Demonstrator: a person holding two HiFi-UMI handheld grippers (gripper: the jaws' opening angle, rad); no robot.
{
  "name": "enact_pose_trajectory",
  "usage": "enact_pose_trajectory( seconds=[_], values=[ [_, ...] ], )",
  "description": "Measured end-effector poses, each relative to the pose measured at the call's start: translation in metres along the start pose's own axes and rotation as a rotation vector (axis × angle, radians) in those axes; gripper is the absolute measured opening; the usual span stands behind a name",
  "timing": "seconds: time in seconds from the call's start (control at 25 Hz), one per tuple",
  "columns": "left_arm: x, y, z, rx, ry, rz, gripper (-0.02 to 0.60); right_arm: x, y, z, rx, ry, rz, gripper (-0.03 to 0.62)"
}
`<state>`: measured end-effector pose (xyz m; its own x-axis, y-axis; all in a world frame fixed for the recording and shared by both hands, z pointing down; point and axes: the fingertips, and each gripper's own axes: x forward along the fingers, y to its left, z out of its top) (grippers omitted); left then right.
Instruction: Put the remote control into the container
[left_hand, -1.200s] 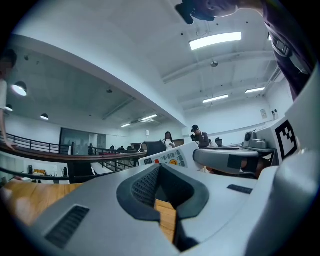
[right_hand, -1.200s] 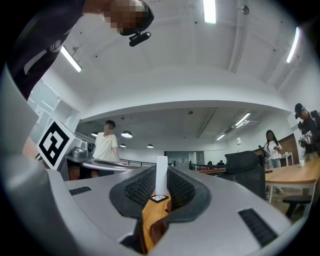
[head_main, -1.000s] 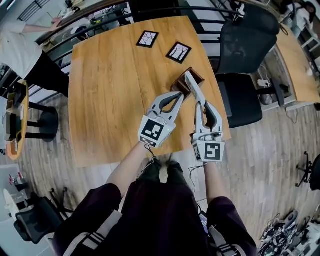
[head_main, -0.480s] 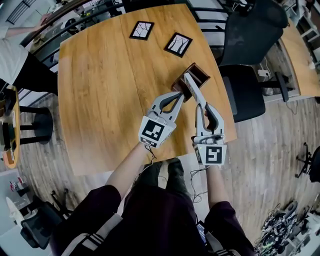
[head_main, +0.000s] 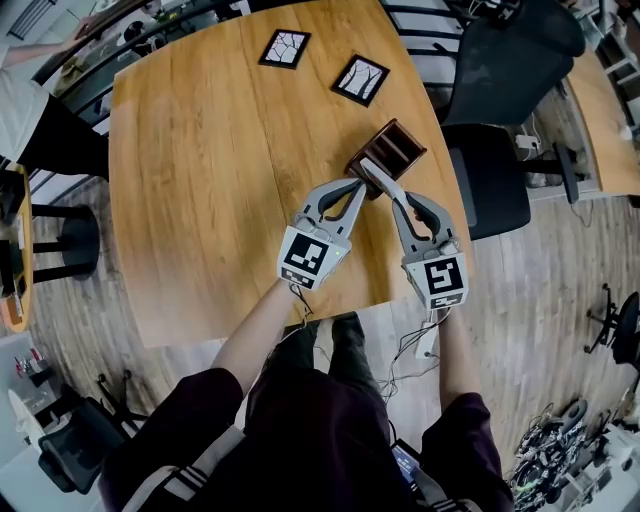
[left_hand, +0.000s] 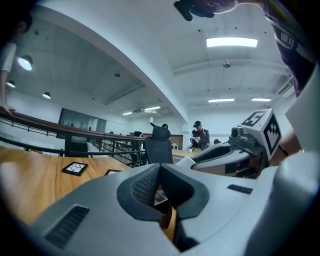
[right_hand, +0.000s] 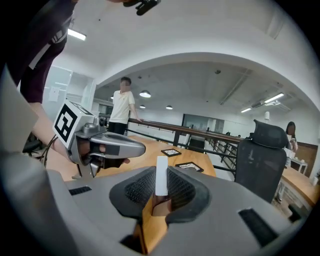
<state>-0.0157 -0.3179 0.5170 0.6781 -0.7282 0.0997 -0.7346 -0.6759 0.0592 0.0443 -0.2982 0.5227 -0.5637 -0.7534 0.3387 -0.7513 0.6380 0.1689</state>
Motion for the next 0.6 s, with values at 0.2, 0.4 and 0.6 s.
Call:
enact_pose_trajectory(
  seconds=[0.2,0.4,0.6],
  values=[
    [-0.004,0.0,-0.008,-0.013,0.012,0.005,0.011,0.026,-0.003,-0.018,-0.014,0.114,0.042,0.083],
    [-0.007,-0.002,-0.013,-0.015,0.022,0.001,0.011,0.051,-0.004,-0.036,-0.018,0.2,0.074,0.083],
    [-0.01,-0.005,-0.02,-0.022,0.032,-0.001,0.011,0.067,-0.002,-0.042,-0.017,0.225,0.112,0.083]
  ],
)
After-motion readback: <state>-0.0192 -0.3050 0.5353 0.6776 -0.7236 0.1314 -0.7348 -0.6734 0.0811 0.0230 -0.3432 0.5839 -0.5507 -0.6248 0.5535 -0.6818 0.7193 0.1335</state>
